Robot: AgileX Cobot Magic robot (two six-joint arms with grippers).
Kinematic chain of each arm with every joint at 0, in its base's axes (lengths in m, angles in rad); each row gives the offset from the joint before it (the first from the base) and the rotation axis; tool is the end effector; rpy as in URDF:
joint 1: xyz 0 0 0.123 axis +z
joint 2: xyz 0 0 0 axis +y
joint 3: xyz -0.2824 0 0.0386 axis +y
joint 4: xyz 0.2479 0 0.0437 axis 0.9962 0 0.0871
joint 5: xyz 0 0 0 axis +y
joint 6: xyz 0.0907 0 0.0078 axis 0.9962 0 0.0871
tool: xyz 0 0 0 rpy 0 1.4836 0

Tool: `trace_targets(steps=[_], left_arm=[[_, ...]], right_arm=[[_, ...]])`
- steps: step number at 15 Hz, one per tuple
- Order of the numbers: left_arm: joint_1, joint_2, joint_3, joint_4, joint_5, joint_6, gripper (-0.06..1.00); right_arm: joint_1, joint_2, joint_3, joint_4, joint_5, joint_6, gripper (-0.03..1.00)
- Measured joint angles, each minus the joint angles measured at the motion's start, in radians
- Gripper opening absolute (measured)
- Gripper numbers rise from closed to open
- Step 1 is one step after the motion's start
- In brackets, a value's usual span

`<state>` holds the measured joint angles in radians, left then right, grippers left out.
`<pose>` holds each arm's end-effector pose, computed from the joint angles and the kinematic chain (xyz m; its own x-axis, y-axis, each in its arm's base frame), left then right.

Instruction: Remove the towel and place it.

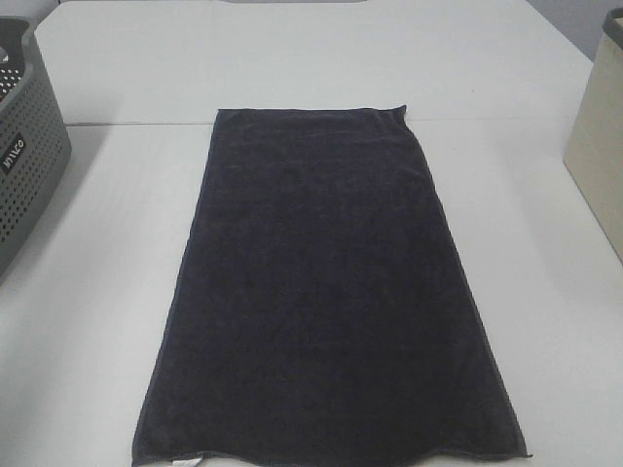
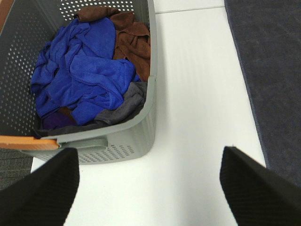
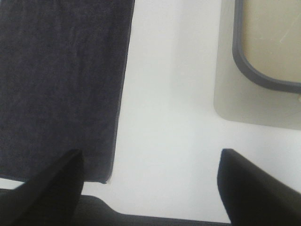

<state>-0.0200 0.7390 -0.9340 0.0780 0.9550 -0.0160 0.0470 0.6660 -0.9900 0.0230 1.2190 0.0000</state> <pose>0.1231 0.0033 0.3760 -0.6225 0.0415 -0.7815 -0.0117 0.9980 0.0623 0.0855 0.0060 0.3823 -0.7224 -0.0260 -0.6910 -0.0562 0.9982 0.0211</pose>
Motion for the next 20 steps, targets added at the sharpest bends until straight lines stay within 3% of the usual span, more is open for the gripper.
trace_targets(steps=[1, 4, 10, 15, 20], left_arm=[[0.000, -0.157, 0.093, 0.000, 0.000, -0.001, 0.77], [0.000, -0.381, 0.194, -0.002, 0.008, -0.001, 0.77], [0.000, -0.705, 0.278, -0.078, 0.127, 0.049, 0.77], [0.000, -0.744, 0.400, -0.085, 0.133, 0.071, 0.77], [0.000, -0.744, 0.425, -0.090, 0.096, 0.065, 0.77]], right_arm=[[0.000, -0.159, 0.099, 0.000, 0.001, 0.000, 0.76], [0.000, -0.350, 0.201, -0.001, 0.001, 0.000, 0.76], [0.000, -0.585, 0.322, -0.006, 0.001, -0.106, 0.76], [0.000, -0.671, 0.444, -0.003, -0.019, -0.110, 0.76], [0.000, -0.671, 0.490, 0.031, -0.149, -0.111, 0.76]])
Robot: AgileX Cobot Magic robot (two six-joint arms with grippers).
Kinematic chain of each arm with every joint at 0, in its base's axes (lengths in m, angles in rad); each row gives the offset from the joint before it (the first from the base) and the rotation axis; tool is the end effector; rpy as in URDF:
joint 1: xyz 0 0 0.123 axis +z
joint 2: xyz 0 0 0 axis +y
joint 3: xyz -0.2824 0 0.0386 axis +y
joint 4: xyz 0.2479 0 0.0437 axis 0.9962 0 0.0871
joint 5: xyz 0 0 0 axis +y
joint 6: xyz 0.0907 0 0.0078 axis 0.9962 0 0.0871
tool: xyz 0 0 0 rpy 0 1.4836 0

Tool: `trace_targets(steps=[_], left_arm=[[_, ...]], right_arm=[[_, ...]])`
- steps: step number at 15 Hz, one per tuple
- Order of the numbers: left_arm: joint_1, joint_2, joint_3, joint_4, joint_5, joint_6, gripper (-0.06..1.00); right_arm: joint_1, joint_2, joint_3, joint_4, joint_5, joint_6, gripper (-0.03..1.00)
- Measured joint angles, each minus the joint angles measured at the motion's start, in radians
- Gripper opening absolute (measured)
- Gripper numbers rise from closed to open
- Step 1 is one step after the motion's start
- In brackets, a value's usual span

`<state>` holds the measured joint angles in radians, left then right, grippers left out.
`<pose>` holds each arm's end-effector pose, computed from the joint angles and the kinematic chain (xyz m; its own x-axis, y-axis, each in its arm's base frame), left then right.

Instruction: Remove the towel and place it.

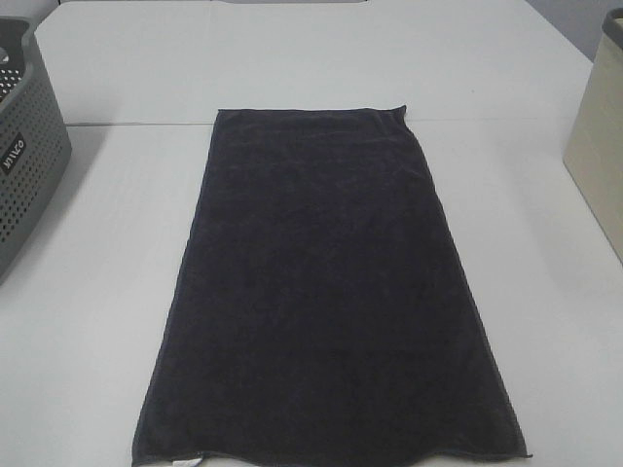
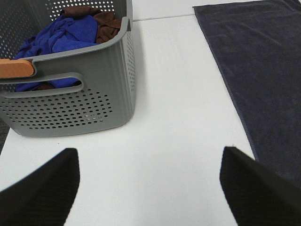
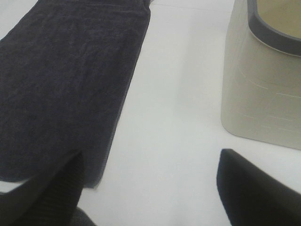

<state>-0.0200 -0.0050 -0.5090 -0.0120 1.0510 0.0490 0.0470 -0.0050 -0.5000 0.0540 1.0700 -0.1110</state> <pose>-0.0063 -0.0008 0.2804 -0.4330 0.0517 -0.8999 0.0480 0.9983 0.0342 -0.0063 0.0040 0.2765 -0.4496 -0.1061 -0.8869 -0.1276 0.9904 -0.0538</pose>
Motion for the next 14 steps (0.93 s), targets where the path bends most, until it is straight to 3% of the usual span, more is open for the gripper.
trace_targets(steps=[14], left_arm=[[0.039, 0.000, 0.000, -0.006, 0.000, -0.005, 0.77]], right_arm=[[0.000, 0.000, 0.000, 0.000, -0.006, 0.000, 0.76]])
